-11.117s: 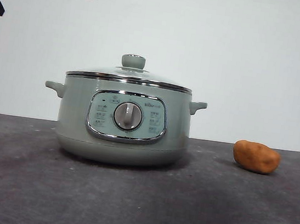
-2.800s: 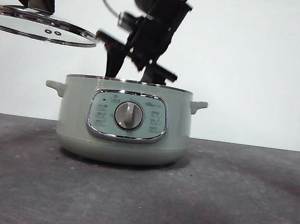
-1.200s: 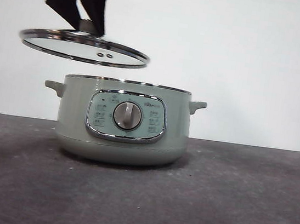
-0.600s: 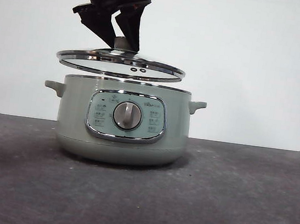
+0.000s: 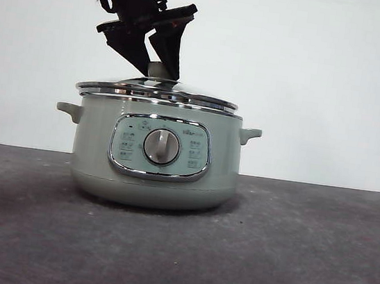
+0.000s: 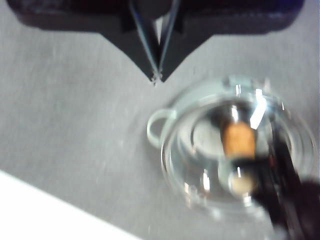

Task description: Pick up the potato,open the lid,put the potato in the pot,close the lid

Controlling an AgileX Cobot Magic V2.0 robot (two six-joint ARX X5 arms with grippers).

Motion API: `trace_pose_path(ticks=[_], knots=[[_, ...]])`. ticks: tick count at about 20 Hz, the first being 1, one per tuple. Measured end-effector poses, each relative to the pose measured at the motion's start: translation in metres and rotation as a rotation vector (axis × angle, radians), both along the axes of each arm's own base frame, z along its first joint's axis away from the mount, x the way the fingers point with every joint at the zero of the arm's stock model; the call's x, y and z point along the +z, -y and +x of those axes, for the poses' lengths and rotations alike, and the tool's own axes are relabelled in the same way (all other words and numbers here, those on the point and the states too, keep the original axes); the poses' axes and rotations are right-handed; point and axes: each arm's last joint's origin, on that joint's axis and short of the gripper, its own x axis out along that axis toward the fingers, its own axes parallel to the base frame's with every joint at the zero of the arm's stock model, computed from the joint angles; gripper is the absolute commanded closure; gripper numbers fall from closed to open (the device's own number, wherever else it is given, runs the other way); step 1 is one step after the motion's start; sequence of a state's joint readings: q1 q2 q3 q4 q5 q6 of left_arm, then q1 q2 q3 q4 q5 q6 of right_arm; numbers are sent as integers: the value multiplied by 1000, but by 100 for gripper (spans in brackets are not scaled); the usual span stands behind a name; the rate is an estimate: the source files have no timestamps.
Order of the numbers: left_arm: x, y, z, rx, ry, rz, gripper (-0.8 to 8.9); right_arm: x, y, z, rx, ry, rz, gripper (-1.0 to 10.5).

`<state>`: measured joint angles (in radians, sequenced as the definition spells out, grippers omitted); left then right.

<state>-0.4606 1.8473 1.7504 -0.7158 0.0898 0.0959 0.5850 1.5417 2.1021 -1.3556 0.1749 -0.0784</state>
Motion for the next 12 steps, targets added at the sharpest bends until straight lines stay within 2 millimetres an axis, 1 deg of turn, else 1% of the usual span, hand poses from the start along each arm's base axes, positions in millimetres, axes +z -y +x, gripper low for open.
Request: trace_pose_path(ticks=[3, 6, 9, 12], knots=[[0, 0, 0, -1, 0, -1, 826, -15, 8, -12, -1, -46, -30, 954], [0, 1, -1, -5, 0, -1, 826, -22, 18, -27, -6, -62, -35, 954], [-4, 7, 0, -21, -6, -6, 826, -24, 28, -42, -11, -56, -25, 954], [-9, 11, 6, -9, 2, -8, 826, -15, 40, -61, -16, -14, 9, 954]])
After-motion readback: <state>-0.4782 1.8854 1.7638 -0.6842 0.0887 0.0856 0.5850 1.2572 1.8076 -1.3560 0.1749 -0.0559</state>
